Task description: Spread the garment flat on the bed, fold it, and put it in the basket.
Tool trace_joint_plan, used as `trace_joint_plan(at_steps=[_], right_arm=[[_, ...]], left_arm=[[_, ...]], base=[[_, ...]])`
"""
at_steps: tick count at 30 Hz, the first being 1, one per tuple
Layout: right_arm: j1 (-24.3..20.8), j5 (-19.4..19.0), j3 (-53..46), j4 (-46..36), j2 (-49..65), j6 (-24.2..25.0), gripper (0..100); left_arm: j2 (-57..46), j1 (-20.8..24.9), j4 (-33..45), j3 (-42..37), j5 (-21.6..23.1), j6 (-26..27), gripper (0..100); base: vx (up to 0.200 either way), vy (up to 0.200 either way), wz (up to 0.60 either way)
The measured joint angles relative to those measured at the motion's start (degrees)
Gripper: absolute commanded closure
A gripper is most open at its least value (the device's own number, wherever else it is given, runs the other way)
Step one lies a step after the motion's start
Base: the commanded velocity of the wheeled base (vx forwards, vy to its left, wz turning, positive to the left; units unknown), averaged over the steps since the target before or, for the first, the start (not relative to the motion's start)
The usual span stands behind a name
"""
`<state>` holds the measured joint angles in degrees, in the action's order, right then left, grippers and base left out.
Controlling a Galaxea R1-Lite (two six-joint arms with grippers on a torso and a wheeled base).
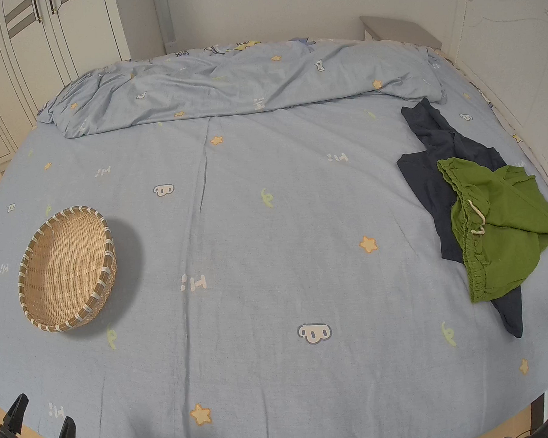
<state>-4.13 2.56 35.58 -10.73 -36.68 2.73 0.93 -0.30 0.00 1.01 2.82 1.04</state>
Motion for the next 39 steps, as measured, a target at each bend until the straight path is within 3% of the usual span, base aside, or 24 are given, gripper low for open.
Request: trace_joint_plan(at_steps=[11,22,39], right_arm=[[-2.9,9.9,11.5,1.2,-30.2,-0.4,0],[-7.1,27.1,20.9,18.5,-58.9,0.6,0],[-5.4,28.9,28.1,19.2,-70.1,0.8,0]], left_arm=[[0.0,0.0,0.0,0.0,0.0,0.0,0],[0.0,0.0,0.0,0.0,0.0,0.0,0],[0.0,0.0,0.0,0.0,0.0,0.0,0]], base=[[0.000,0.000,0.00],[0.000,0.000,0.00],[0.000,0.000,0.00]])
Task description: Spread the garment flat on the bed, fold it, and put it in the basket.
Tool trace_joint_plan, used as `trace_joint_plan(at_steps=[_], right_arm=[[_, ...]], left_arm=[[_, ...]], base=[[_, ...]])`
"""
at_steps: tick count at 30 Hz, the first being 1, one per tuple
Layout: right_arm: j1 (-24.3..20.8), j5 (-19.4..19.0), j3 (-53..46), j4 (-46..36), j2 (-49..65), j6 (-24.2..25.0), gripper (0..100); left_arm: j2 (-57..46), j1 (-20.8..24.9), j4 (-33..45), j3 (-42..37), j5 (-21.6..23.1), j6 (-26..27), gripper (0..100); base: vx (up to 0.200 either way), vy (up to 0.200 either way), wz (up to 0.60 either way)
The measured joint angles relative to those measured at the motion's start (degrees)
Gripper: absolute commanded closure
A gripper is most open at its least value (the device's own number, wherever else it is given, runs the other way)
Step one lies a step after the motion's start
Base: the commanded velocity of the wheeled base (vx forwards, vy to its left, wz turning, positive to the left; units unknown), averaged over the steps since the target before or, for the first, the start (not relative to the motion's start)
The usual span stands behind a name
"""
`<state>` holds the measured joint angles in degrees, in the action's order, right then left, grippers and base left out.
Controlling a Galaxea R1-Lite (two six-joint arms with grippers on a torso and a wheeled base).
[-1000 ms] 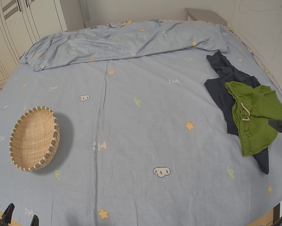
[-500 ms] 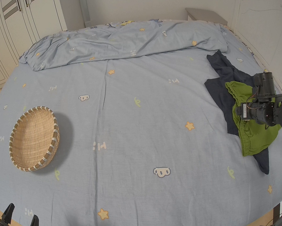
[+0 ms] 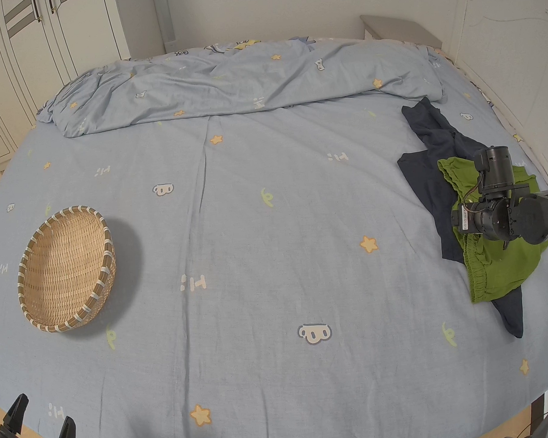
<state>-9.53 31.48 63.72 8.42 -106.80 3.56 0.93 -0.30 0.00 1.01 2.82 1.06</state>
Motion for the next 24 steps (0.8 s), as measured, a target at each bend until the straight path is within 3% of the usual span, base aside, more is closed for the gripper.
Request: trace_joint_plan(at_steps=[18,19,24], right_arm=[[1.8,0.1,3.9,0.4,-5.1,0.0,0],[1.8,0.2,4.2,0.4,-5.5,0.0,100],[1.9,1.2,5.3,0.9,-7.4,0.0,100]], left_arm=[[0.0,0.0,0.0,0.0,0.0,0.0,0],[0.0,0.0,0.0,0.0,0.0,0.0,0],[0.0,0.0,0.0,0.0,0.0,0.0,0]], base=[[0.000,0.000,0.00],[0.000,0.000,0.00],[0.000,0.000,0.00]])
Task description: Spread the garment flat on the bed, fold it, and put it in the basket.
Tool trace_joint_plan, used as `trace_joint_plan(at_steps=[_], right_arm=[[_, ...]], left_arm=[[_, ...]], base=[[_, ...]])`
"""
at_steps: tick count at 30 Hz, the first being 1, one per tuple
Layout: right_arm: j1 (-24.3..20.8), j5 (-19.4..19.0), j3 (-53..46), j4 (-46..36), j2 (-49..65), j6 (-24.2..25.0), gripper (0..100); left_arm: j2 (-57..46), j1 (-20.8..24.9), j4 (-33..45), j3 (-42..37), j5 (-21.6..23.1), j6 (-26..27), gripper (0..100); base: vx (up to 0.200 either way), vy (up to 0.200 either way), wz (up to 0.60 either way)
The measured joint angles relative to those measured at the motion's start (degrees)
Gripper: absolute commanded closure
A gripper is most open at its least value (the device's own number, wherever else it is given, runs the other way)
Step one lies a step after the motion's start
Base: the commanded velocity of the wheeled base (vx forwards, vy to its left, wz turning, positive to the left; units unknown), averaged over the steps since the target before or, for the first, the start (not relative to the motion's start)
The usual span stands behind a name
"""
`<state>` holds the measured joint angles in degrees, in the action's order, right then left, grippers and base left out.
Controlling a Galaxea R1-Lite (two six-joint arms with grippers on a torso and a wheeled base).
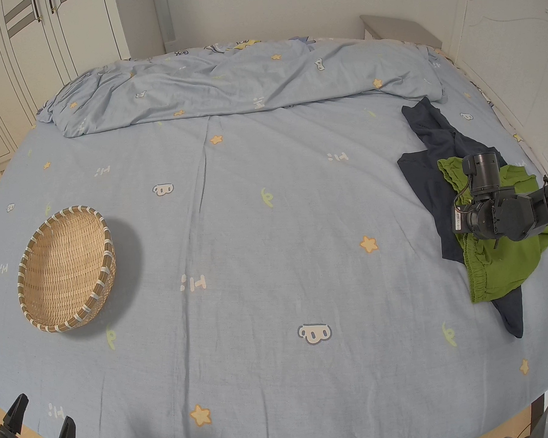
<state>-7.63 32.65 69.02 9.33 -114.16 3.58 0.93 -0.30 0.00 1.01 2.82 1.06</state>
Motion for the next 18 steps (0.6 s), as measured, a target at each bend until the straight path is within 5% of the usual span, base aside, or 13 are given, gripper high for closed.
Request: trace_joint_plan(at_steps=[18], right_arm=[[-0.9,-0.8,1.5,-2.6,3.0,-0.5,100]], left_arm=[[0.0,0.0,0.0,0.0,0.0,0.0,0]], base=[[0.000,0.000,0.00]])
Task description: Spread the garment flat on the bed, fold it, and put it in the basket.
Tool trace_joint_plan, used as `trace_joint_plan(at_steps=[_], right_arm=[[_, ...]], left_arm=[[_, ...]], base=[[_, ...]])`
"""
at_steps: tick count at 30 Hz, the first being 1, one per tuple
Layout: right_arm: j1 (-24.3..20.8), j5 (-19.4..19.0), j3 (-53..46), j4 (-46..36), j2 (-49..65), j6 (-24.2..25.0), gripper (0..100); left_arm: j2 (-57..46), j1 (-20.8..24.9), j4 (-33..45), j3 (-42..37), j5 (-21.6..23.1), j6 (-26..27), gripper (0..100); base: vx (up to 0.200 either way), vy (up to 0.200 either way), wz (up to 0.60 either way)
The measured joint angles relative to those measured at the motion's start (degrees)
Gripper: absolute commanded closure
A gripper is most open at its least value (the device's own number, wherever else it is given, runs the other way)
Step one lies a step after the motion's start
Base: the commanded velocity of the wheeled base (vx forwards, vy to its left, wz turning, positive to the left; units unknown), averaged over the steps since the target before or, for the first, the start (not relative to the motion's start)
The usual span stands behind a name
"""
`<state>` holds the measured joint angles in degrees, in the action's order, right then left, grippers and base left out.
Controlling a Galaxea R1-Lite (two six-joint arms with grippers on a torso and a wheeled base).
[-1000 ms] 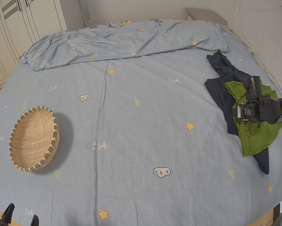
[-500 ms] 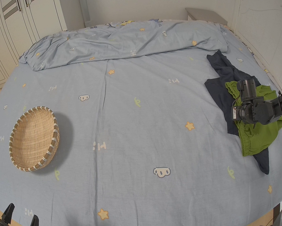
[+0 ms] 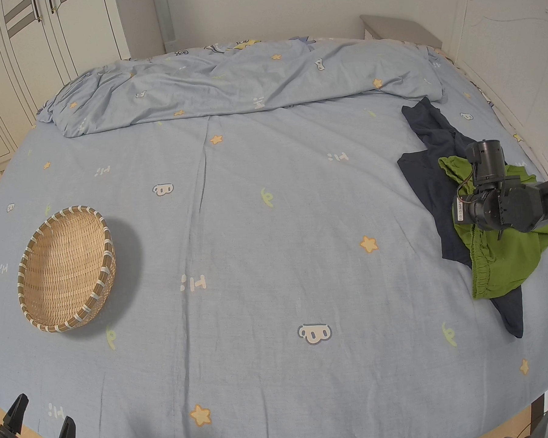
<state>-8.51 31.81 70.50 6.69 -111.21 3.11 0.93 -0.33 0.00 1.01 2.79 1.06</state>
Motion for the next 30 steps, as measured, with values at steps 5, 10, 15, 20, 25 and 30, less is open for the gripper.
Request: trace_joint_plan(at_steps=[5,10,15,20,25,30], right_arm=[[-0.5,-4.8,1.5,-6.6,5.5,0.3,100],[-0.9,-13.9,5.1,-19.1,11.1,2.8,100],[-1.2,-26.0,12.7,-31.0,15.6,8.2,100],[-2.3,-31.4,21.6,-38.7,18.9,11.9,100],[-7.6,-33.0,29.2,-43.4,20.7,13.8,100],[-15.4,-33.3,36.9,-47.1,21.0,16.4,100]], left_arm=[[0.0,0.0,0.0,0.0,0.0,0.0,0],[0.0,0.0,0.0,0.0,0.0,0.0,0],[0.0,0.0,0.0,0.0,0.0,0.0,0],[0.0,0.0,0.0,0.0,0.0,0.0,0],[0.0,0.0,0.0,0.0,0.0,0.0,0],[0.0,0.0,0.0,0.0,0.0,0.0,0]], base=[[0.000,0.000,0.00],[0.000,0.000,0.00],[0.000,0.000,0.00],[0.000,0.000,0.00],[0.000,0.000,0.00],[0.000,0.000,0.00]])
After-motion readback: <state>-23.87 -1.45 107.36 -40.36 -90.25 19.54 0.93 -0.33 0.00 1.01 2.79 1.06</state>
